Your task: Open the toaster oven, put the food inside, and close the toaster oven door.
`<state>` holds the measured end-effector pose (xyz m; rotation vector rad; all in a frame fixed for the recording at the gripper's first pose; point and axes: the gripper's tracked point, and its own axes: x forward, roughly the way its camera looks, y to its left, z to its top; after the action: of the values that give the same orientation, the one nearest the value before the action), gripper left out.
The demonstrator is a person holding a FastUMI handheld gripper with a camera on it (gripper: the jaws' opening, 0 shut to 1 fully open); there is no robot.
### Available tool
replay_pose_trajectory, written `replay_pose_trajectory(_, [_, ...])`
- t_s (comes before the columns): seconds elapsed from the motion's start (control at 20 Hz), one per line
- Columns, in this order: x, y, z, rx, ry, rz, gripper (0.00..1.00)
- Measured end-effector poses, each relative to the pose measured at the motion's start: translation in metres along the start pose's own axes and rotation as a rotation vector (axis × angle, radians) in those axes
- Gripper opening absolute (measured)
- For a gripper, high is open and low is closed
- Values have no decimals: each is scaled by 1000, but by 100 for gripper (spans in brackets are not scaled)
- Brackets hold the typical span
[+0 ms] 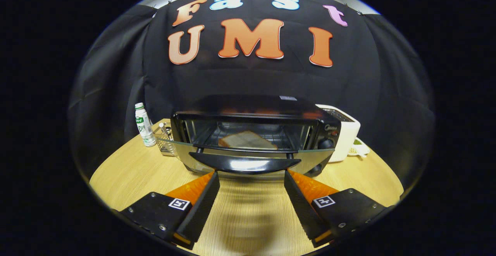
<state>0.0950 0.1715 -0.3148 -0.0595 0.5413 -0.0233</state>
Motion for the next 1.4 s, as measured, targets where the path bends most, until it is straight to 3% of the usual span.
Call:
replay_pose_trajectory(0.55, [-9,3,49,-29,-130,13,100])
replay_pose_trajectory(0.9, [-80,-23,105,-56,-313,16,100])
replay_pose_trajectory(1.4, [-185,-66,166,-15,-434,56,100])
